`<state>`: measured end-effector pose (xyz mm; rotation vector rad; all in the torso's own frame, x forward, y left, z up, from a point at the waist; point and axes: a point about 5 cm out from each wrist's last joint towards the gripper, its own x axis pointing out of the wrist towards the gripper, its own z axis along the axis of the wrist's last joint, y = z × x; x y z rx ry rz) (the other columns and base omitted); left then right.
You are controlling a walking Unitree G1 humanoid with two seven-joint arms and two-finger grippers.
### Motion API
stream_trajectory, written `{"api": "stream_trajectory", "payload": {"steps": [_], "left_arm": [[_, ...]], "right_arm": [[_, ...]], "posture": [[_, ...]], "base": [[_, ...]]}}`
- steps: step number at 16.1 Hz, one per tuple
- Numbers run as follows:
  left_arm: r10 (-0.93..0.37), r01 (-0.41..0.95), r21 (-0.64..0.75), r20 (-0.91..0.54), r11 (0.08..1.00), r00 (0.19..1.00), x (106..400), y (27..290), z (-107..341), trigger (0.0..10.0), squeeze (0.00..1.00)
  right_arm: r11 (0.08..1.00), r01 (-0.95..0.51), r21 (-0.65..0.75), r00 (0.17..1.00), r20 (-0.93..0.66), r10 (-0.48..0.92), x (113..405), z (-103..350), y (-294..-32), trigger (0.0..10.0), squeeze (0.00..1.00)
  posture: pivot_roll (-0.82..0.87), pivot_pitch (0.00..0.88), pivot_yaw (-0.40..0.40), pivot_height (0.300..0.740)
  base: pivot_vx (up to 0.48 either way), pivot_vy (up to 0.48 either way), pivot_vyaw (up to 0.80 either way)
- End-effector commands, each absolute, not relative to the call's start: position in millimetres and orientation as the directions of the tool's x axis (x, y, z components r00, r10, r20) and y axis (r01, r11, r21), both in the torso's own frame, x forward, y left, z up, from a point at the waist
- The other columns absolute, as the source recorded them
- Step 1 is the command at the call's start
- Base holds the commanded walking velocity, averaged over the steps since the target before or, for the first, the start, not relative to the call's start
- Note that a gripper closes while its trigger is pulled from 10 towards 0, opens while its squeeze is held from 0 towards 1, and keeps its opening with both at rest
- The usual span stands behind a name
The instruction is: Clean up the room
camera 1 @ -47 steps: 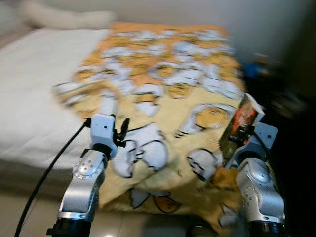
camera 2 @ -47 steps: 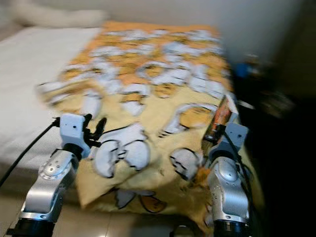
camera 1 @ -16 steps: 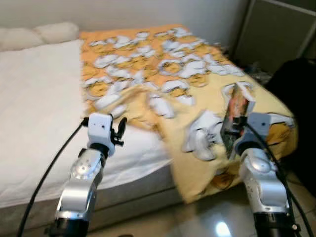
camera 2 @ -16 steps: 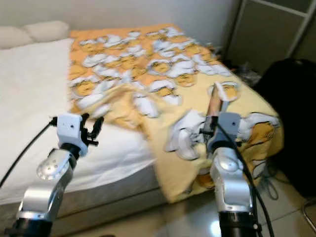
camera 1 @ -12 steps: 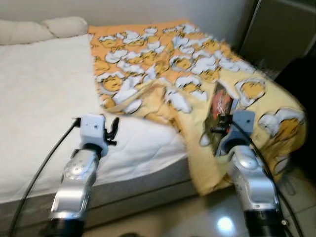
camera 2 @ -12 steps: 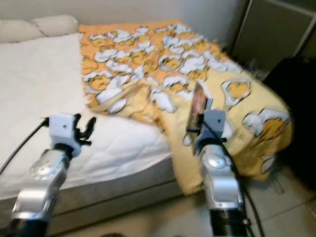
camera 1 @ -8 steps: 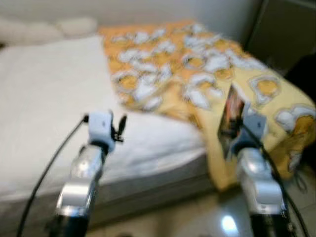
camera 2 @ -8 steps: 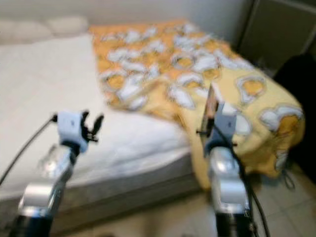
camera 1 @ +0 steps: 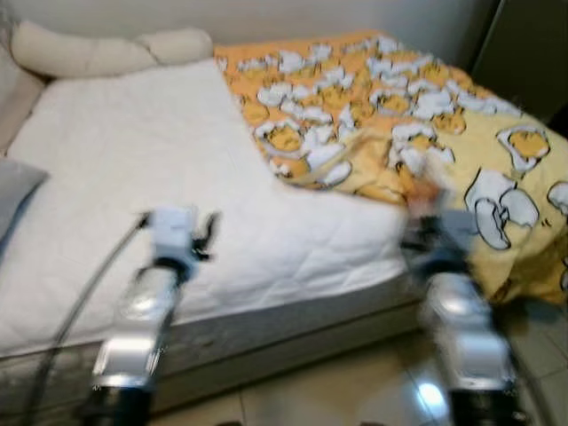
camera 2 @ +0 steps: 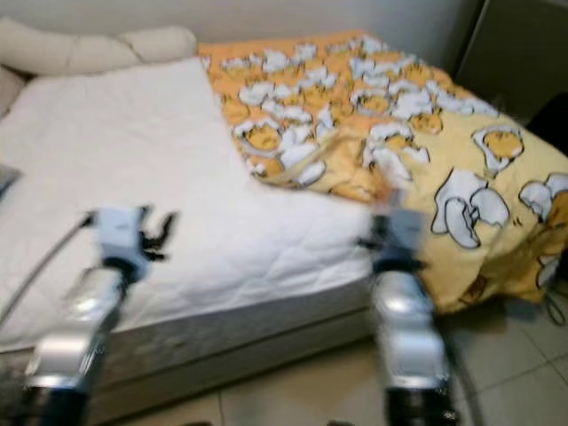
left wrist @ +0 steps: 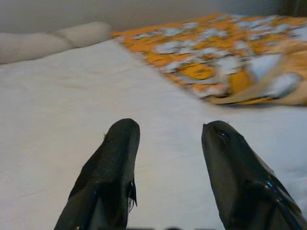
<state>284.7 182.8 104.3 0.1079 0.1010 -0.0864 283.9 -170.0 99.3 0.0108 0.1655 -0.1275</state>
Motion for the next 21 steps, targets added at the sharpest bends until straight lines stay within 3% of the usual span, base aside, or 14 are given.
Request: {"api": "stream_trajectory", "payload": {"steps": [1, 6, 12, 21], "left_arm": [[-0.092, 0.101, 0.1, -0.09, 0.99, 0.992, 287, 176, 107, 10.0, 0.0], [-0.095, 0.102, 0.091, -0.083, 0.991, 0.992, 289, 174, 110, 10.0, 0.0], [-0.09, 0.096, 0.08, -0.074, 0.992, 0.993, 290, 172, 111, 10.0, 0.0], [-0.06, 0.064, 0.071, -0.052, 0.995, 0.997, 291, 174, 115, 10.0, 0.0]], "right_arm": [[0.989, 0.145, -0.004, 0.983, -0.11, -0.145, 286, 112, -178, 10.0, 0.0], [0.995, 0.097, 0.029, 0.994, -0.06, -0.095, 286, 120, -170, 10.0, 0.0], [0.994, 0.099, -0.039, 0.995, -0.03, -0.1, 291, 126, -168, 10.0, 0.0], [0.994, 0.108, -0.017, 0.992, -0.069, -0.108, 288, 119, -173, 10.0, 0.0]], "posture": [[-0.02, 0.0, 0.039, 0.74], [-0.01, 0.0, 0.041, 0.74], [-0.01, 0.0, 0.036, 0.74], [0.0, 0.0, 0.034, 0.74]], "base": [[0.0, 0.465, 0.0], [0.0, 0.461, 0.0], [0.0, 0.426, 0.0], [0.0, 0.0, 0.0]]}}
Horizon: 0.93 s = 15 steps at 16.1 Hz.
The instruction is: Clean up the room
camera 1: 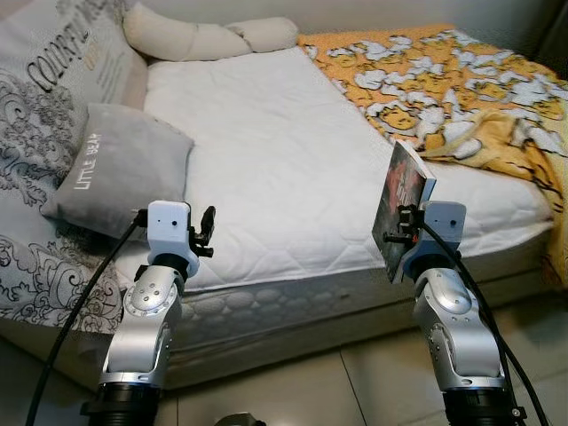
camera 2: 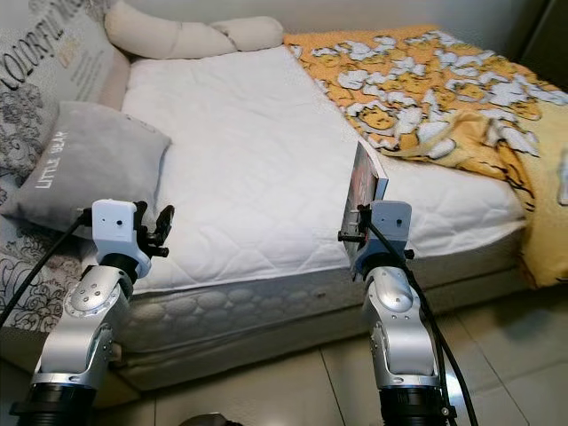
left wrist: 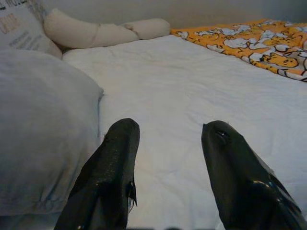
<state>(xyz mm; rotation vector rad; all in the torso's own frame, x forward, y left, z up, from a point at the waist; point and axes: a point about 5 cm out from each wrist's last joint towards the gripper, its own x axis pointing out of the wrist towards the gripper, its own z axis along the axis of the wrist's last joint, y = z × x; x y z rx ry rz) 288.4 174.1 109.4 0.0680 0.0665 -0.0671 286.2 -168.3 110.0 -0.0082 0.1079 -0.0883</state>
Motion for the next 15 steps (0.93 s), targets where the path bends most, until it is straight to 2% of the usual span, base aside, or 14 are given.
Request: {"api": "stream_trajectory", "payload": {"steps": [1, 6, 13, 15], "left_arm": [[-0.058, 0.062, 0.072, -0.046, 0.995, 0.997, 291.1, 173.7, 115.3, 10.0, 0.0], [-0.055, 0.058, 0.086, -0.035, 0.995, 0.998, 291.4, 174.7, 116.3, 10.0, 0.0], [-0.063, 0.065, 0.077, -0.033, 0.995, 0.997, 290.9, 172.1, 115.3, 10.0, 0.0], [-0.065, 0.068, 0.075, -0.032, 0.995, 0.997, 290.7, 171.8, 115.1, 10.0, 0.0]], "right_arm": [[0.994, 0.104, -0.02, 0.992, -0.07, -0.106, 288.1, 119.0, -173.0, 10.0, 0.0], [0.994, 0.108, -0.02, 0.991, -0.078, -0.109, 287.0, 116.4, -172.9, 10.0, 0.0], [0.995, 0.083, -0.053, 0.994, -0.072, -0.086, 287.2, 117.4, -171.5, 10.0, 0.0], [0.995, 0.081, -0.057, 0.994, -0.07, -0.085, 287.0, 117.5, -171.5, 10.0, 0.0]], "posture": [[0.0, 0.0, 0.034, 0.74], [0.0, 0.0, 0.033, 0.74], [0.0, 0.0, 0.036, 0.74], [0.0, 0.0, 0.036, 0.74]], "base": [[0.0, 0.0, 0.0], [0.0, 0.0, 0.0], [0.267, 0.0, 0.0], [0.298, 0.0, 0.67]]}}
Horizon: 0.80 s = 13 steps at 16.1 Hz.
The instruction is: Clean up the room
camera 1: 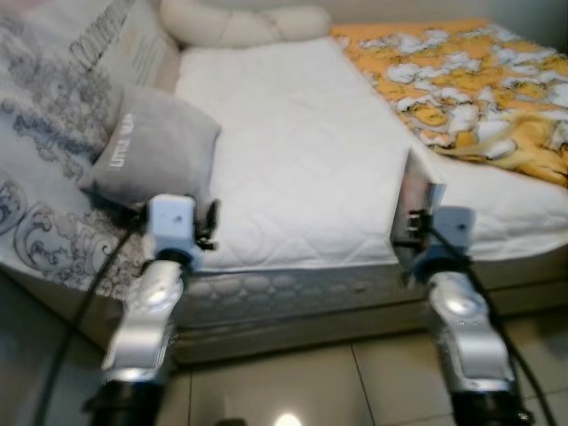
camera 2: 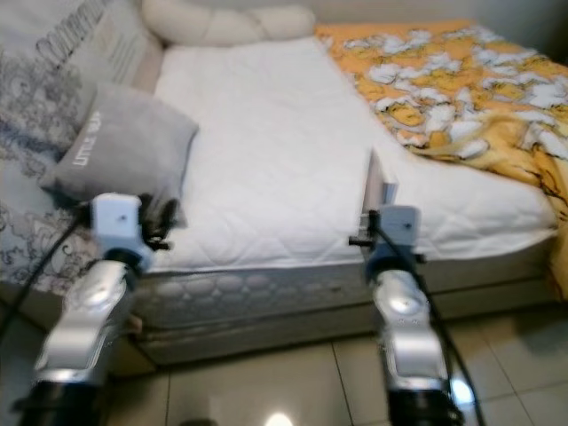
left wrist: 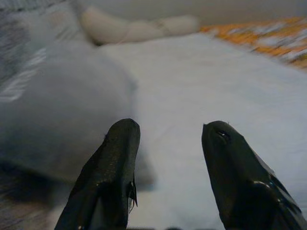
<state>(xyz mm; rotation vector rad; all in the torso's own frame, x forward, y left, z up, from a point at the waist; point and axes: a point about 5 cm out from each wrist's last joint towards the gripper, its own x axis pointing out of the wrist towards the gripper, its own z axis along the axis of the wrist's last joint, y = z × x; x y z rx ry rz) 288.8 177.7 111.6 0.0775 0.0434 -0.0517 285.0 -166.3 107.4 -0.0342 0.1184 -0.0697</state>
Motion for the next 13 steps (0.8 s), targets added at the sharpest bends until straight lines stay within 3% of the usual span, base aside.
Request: {"api": "stream_trajectory", "payload": {"steps": [1, 13], "left_arm": [[-0.067, 0.069, 0.073, -0.031, 0.995, 0.997, 290.5, 171.7, 115.2, 10.0, 0.0], [-0.072, 0.073, 0.069, -0.024, 0.995, 0.997, 290.6, 170.3, 116.0, 10.0, 0.0]], "right_arm": [[0.995, 0.086, -0.057, 0.993, -0.07, -0.09, 286.7, 117.3, -172.3, 10.0, 0.0], [0.995, 0.065, -0.078, 0.994, -0.077, -0.071, 287.1, 116.7, -172.7, 10.0, 0.0]], "posture": [[0.0, 0.0, 0.038, 0.74], [0.0, 0.0, 0.037, 0.74]], "base": [[0.319, 0.0, 0.7], [0.329, 0.0, 0.0]]}}
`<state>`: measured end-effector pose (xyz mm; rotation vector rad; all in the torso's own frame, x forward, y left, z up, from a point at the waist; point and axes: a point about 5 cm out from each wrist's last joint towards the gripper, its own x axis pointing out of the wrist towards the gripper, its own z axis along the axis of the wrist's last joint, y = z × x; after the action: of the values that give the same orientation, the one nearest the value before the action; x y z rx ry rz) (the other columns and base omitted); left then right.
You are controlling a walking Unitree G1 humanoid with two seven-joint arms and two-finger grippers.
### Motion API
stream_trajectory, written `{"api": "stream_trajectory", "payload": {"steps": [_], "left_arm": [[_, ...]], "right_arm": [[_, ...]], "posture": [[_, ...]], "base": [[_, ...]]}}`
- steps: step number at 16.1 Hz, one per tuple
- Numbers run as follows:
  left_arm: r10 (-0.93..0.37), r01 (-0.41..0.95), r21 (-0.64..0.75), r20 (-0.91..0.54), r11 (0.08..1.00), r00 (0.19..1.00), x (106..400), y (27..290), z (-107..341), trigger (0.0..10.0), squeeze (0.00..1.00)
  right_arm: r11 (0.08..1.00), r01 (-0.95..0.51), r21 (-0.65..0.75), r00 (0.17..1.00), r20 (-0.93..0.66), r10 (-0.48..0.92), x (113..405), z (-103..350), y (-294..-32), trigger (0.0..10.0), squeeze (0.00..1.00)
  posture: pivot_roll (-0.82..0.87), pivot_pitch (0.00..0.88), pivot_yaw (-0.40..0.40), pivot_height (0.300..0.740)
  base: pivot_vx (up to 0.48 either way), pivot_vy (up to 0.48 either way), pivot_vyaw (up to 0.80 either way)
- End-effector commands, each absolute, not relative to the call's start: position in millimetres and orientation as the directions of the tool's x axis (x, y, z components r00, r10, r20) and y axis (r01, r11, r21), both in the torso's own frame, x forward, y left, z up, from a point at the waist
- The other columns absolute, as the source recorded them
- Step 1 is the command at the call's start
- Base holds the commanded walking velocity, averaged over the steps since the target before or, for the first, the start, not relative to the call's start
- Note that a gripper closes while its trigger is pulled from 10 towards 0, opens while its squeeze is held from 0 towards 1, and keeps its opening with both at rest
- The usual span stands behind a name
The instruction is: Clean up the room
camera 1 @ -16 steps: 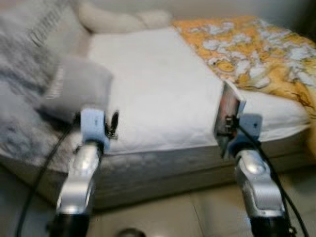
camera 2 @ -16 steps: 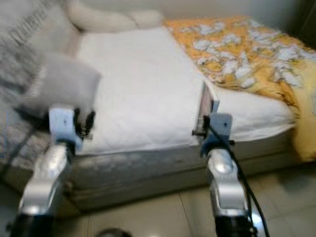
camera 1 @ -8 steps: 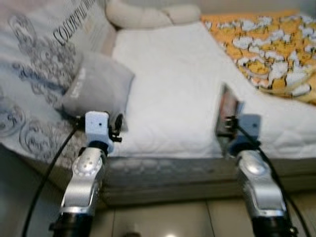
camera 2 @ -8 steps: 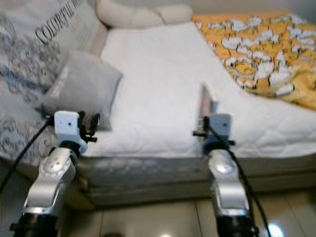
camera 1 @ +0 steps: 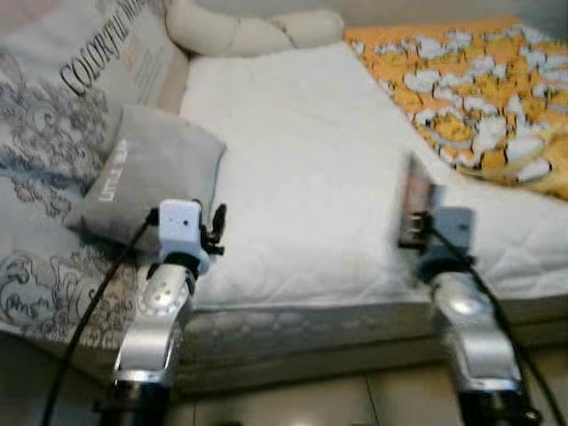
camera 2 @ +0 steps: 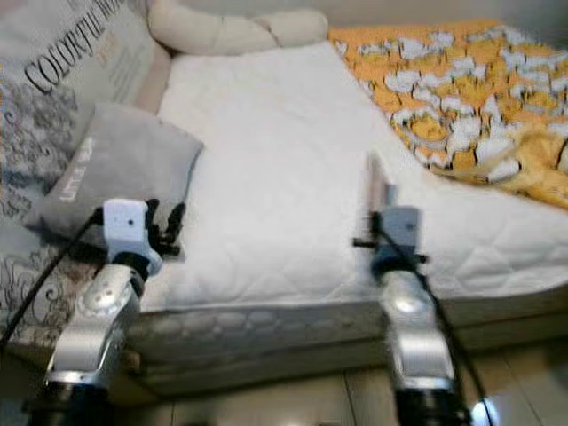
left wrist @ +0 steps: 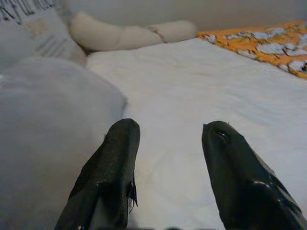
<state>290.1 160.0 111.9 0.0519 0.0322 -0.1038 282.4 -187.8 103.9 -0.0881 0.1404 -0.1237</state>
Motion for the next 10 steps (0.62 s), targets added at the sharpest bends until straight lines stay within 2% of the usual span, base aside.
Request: {"api": "stream_trajectory", "payload": {"steps": [1, 4, 10], "left_arm": [[-0.071, 0.072, 0.069, -0.023, 0.995, 0.997, 291, 170, 116, 10.0, 0.0], [-0.078, 0.079, 0.076, -0.01, 0.994, 0.997, 292, 168, 120, 10.0, 0.0], [-0.128, 0.126, 0.093, 0.016, 0.988, 0.992, 289, 162, 127, 10.0, 0.0]], "right_arm": [[0.995, 0.058, -0.08, 0.995, -0.074, -0.064, 287, 117, -172, 10.0, 0.0], [0.995, 0.043, -0.093, 0.996, -0.072, -0.05, 287, 119, -172, 10.0, 0.0], [0.995, 0.043, -0.091, 0.996, -0.076, -0.05, 286, 118, -174, 10.0, 0.0]], "posture": [[0.0, 0.0, 0.037, 0.74], [0.0, 0.0, 0.035, 0.74], [0.01, 0.0, 0.035, 0.74]], "base": [[0.334, 0.0, 0.63], [0.335, 0.0, 0.75], [0.334, 0.0, 0.0]]}}
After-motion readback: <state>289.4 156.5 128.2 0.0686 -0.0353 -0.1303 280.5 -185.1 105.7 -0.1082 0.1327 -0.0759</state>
